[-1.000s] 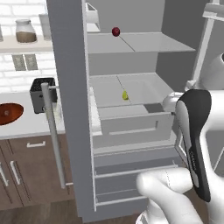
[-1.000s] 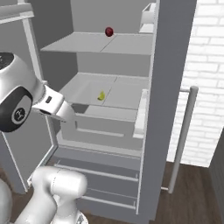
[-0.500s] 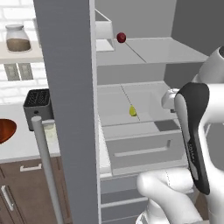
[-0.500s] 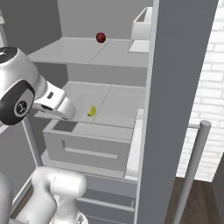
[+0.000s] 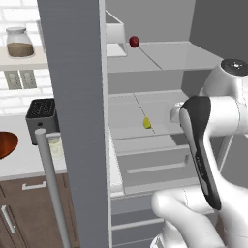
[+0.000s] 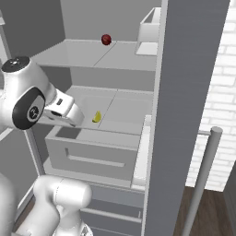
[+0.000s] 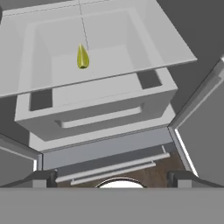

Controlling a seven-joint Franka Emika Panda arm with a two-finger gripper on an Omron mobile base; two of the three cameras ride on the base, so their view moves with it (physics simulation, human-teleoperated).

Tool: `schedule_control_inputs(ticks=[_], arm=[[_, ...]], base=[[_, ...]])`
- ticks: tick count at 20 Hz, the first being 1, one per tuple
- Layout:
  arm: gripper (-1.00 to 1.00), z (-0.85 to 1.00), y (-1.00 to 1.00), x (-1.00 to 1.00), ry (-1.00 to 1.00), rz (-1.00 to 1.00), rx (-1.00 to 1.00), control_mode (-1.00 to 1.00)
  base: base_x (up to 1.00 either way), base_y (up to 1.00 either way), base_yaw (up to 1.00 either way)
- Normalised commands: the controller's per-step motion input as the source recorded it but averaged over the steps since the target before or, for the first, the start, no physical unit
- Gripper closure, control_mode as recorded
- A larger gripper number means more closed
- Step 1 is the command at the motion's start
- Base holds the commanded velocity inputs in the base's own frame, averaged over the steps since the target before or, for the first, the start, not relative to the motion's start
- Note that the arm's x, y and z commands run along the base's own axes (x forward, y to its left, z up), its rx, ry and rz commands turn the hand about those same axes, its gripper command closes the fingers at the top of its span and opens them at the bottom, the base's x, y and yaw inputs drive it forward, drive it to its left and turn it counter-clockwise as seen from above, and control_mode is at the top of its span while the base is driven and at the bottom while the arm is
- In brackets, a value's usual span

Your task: Grab a lemon wedge from the fridge and one ice cube from the ice bowl, and put them in the glass of lemonade.

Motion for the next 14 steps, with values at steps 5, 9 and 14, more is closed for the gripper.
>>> schedule_control_inputs(ticks=[5, 9, 14], arm=[[-1.0, -0.5, 0.16, 0.33, 0.0, 0.01, -0.03, -1.0], [-1.0, -0.64, 0.28, 0.44, 0.0, 0.02, 0.0, -1.0], [-1.0, -0.13, 0.0, 0.68, 0.01, 0.0, 0.0, -1.0]], base=[[0.0, 0.0, 0.0], [0.0, 0.0, 0.0], [0.0, 0.0, 0.0]])
